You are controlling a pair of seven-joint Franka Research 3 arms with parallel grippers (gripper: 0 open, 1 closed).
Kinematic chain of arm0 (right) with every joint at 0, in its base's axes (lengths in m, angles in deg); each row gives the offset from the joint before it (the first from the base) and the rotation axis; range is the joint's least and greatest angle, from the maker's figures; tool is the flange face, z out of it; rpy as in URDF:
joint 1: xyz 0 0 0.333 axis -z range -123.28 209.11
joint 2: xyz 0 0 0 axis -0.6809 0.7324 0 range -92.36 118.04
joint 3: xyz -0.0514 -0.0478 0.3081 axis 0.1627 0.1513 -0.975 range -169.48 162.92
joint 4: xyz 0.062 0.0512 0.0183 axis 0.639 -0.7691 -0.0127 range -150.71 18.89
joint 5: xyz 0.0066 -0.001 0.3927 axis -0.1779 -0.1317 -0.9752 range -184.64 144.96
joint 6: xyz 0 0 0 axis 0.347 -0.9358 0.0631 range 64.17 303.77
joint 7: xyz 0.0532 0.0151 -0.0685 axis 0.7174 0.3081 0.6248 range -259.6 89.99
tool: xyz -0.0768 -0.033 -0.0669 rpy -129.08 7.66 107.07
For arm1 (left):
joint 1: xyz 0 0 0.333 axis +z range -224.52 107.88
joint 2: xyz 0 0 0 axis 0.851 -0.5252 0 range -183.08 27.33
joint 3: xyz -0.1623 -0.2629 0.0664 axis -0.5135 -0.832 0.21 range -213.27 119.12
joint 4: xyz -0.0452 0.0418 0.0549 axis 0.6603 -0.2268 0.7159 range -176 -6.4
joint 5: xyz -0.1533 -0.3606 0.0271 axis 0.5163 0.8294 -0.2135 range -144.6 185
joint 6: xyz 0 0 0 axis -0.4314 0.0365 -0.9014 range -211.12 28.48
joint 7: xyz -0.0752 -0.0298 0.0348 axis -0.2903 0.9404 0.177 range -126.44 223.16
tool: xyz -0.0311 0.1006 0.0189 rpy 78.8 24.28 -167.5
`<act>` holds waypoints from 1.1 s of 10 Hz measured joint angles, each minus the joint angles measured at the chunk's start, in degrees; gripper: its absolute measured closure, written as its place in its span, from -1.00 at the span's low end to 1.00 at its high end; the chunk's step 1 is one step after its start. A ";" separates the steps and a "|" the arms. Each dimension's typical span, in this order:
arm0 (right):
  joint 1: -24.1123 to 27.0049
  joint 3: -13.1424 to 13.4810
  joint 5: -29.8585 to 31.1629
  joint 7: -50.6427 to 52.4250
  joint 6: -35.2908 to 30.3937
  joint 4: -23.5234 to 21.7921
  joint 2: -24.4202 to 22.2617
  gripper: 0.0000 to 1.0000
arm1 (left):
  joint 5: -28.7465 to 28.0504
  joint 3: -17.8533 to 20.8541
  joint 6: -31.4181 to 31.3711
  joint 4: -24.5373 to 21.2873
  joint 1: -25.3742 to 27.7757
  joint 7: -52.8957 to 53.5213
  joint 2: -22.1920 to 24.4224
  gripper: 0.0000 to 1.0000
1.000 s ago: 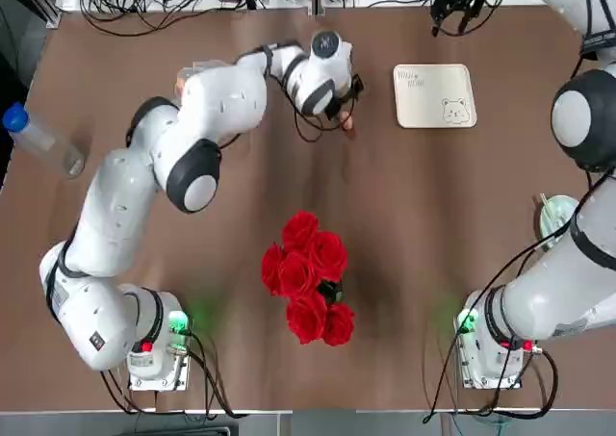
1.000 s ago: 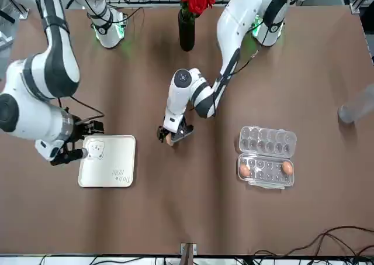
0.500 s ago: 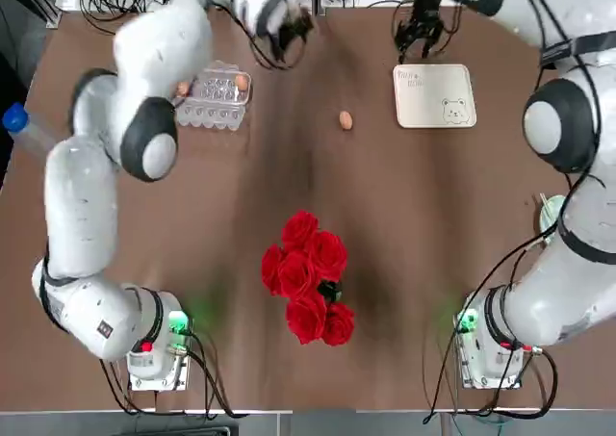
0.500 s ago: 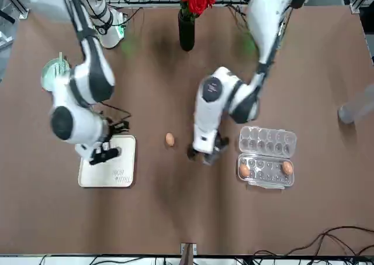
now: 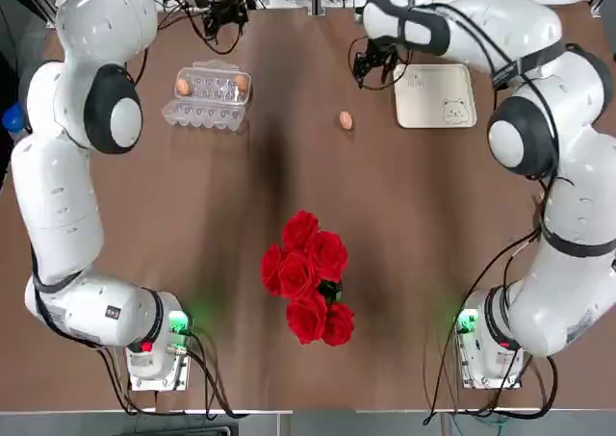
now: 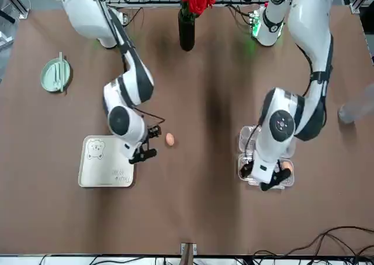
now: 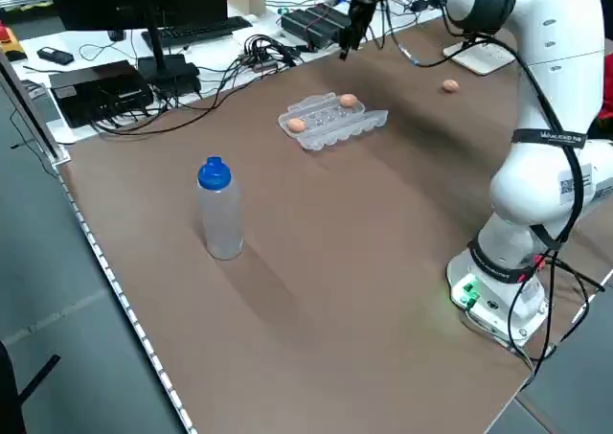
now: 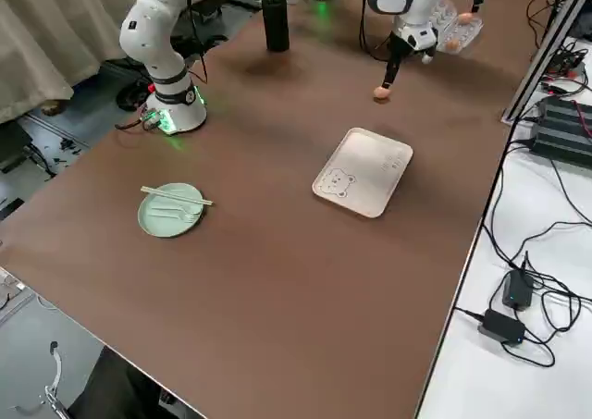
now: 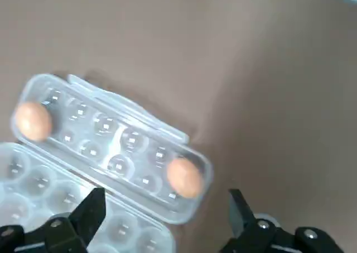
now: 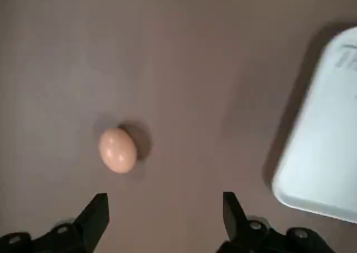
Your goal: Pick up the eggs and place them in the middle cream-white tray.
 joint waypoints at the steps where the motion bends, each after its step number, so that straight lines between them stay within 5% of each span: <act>1: -1.22 0.02 0.00 -0.60 0.99 0.01 0.85 -0.85 | -0.28 -0.01 -0.49 -0.73 0.21 -2.24 -1.19 -0.94; 11: -5.50 0.09 0.13 -1.47 9.48 0.05 9.55 -0.89 | 3.44 -0.64 -15.38 -7.48 1.91 -16.48 -6.78 -0.80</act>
